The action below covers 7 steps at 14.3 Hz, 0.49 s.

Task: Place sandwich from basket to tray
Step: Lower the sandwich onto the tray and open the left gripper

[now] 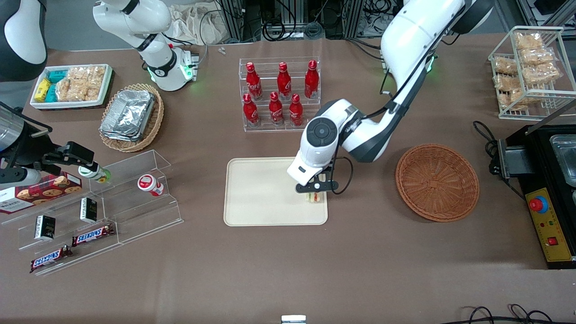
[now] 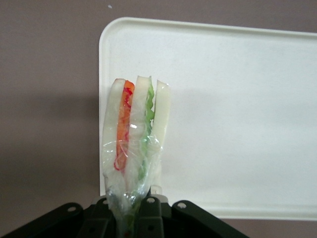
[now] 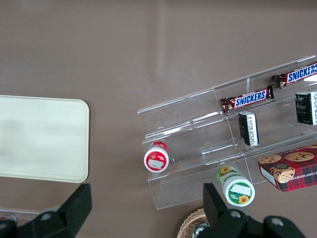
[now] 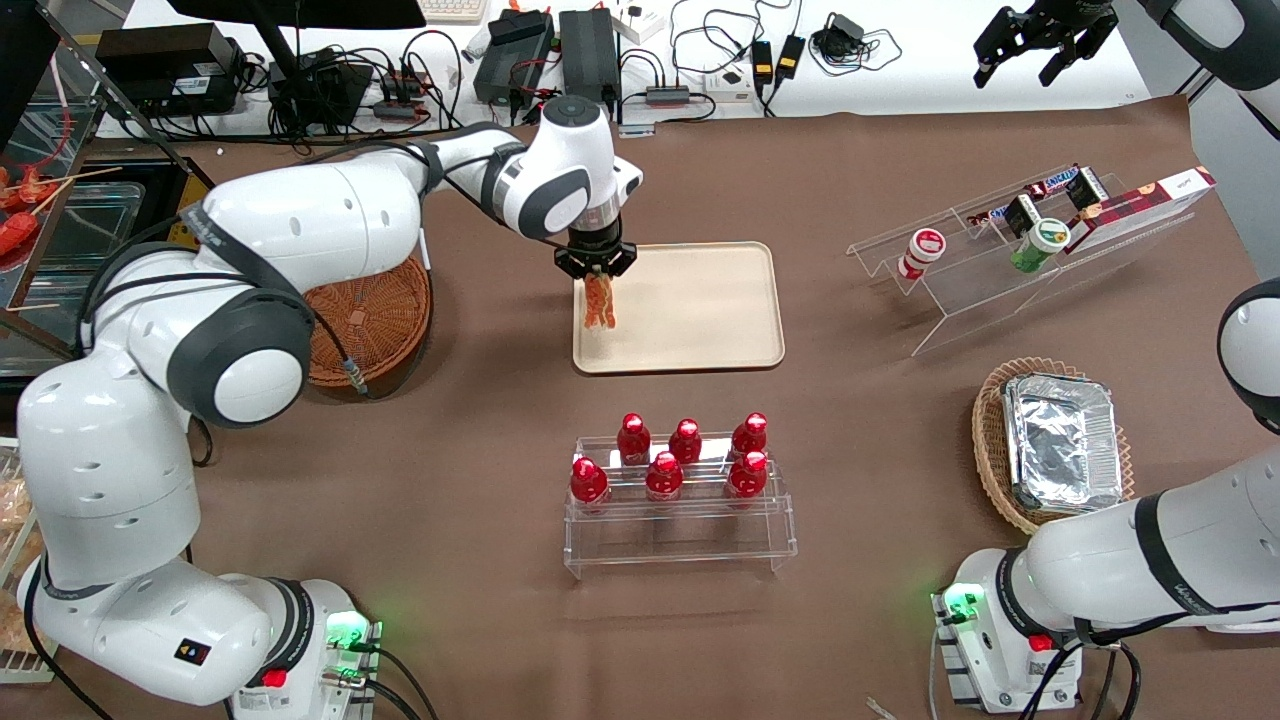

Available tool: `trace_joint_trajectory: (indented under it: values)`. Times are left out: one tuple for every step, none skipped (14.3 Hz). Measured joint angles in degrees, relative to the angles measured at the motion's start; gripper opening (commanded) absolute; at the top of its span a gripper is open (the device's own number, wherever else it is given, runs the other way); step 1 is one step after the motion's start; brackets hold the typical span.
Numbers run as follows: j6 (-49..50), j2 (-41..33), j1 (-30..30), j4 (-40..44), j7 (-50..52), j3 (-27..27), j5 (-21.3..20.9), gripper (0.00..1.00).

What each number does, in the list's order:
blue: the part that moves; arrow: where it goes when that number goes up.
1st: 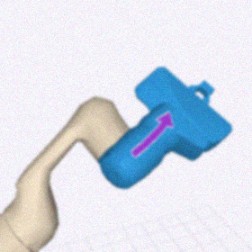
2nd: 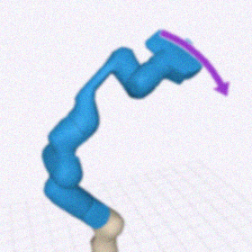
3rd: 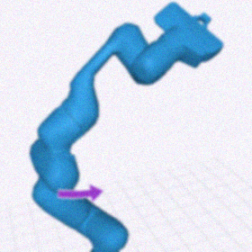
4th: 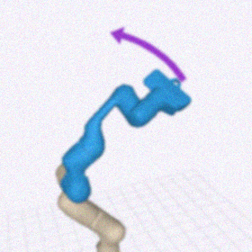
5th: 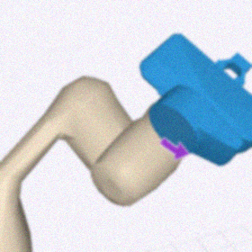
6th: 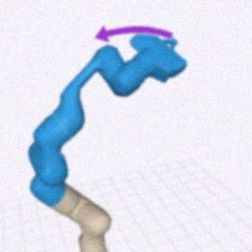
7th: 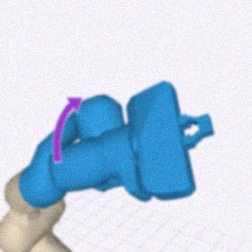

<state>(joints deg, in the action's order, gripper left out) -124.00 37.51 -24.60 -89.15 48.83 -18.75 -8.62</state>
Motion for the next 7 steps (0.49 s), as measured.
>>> trace_joint_trajectory:
  values:
    - [-0.56,0.72,0.01,0.04,0.00,0.14,-0.17,0.02]
    - [-1.20,1.24,0.02,0.05,0.00,0.26,-0.21,0.03]
    - [-1.91,1.70,0.02,0.05,0.00,0.34,-0.22,0.15]
    - [-2.54,2.25,0.02,0.06,0.00,0.38,-0.27,0.31]
    - [-2.85,2.85,0.02,0.07,0.00,0.38,-0.38,0.42]
    - [-3.08,3.38,0.02,0.08,0.00,0.39,-0.46,0.66]
    - [-3.29,3.77,0.03,0.09,0.00,0.39,-0.51,0.87]
